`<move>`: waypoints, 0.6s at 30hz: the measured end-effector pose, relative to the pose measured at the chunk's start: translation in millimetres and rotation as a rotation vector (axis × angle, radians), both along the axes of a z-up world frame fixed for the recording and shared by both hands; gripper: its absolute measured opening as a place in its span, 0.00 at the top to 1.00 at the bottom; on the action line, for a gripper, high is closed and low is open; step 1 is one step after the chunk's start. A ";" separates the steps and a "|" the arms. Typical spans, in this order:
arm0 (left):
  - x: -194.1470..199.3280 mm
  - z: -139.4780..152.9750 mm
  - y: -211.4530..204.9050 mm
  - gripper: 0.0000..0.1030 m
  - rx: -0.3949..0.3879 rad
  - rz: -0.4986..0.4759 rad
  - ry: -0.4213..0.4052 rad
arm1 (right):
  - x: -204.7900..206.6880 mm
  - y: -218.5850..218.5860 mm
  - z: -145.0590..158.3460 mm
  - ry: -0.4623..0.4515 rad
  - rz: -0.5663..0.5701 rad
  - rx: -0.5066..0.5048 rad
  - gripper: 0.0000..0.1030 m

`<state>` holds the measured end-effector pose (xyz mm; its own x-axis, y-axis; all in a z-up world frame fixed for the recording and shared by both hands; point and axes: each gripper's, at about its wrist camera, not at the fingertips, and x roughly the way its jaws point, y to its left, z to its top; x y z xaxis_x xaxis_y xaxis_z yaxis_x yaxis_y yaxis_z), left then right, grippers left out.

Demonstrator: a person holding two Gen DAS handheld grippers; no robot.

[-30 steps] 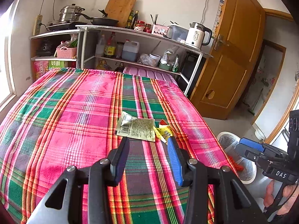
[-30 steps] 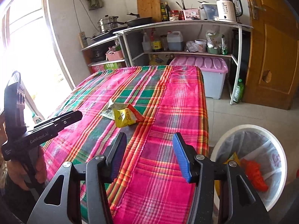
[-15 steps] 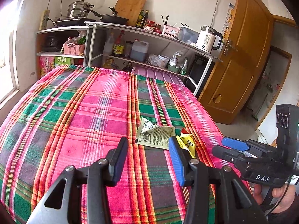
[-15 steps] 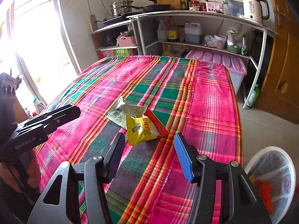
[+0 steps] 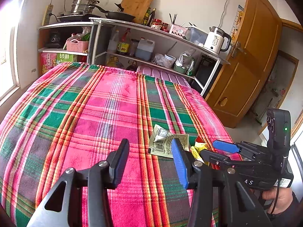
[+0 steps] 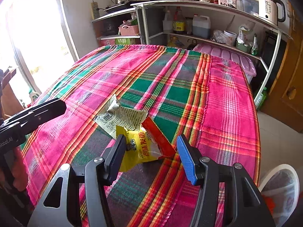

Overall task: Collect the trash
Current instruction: 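Grasp the yellow snack packet with the right tool while the left tool grasps the pale wrapper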

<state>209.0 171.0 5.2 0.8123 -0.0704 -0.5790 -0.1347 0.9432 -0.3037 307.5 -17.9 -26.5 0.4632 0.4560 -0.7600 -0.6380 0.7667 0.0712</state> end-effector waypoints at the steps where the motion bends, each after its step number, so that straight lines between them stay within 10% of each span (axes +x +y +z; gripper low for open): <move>1: 1.4 -0.2 0.6 0.53 -0.001 -0.001 0.001 | 2.0 1.3 -2.0 0.009 0.001 -0.005 0.45; 18: 37.4 -13.5 -19.9 0.37 0.013 -0.052 0.083 | -2.7 -31.0 4.1 0.032 -0.048 0.057 0.73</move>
<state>246.4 151.2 -8.3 0.7568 -0.1037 -0.6453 -0.1093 0.9533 -0.2814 304.7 -48.9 -22.4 0.4617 0.4768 -0.7480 -0.5972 0.7906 0.1353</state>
